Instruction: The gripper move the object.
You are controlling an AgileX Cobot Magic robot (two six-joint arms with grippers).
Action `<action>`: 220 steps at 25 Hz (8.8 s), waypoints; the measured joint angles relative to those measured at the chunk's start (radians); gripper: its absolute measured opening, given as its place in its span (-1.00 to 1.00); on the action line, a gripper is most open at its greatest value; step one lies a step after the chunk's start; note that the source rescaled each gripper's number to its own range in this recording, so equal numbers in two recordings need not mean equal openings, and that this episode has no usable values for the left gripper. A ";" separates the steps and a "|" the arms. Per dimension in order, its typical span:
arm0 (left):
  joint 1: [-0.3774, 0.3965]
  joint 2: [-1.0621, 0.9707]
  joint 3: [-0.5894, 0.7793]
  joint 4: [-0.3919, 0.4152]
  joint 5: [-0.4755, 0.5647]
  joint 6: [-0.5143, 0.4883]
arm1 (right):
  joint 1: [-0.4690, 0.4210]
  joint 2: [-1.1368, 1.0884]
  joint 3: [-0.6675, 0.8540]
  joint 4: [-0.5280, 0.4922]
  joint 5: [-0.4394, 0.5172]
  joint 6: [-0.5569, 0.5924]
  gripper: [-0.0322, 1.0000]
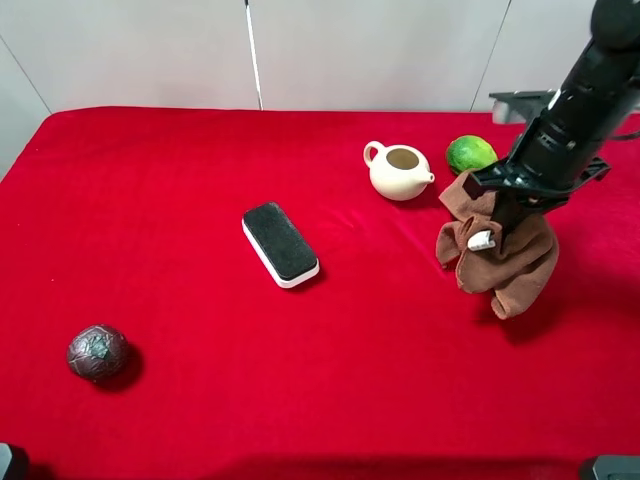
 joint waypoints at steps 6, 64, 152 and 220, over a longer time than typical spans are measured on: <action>0.000 0.000 0.000 0.000 0.000 0.000 | 0.000 -0.074 -0.003 -0.002 0.078 0.020 -0.94; 0.000 0.000 0.000 0.000 0.000 0.000 | 0.696 0.321 -0.979 -0.034 0.255 0.203 -0.94; 0.000 0.000 0.000 0.000 0.000 0.000 | 0.806 0.866 -1.342 0.092 0.122 0.135 1.00; 0.000 0.000 0.000 0.000 0.000 0.000 | 0.226 -0.247 -0.276 -0.101 0.252 0.003 1.00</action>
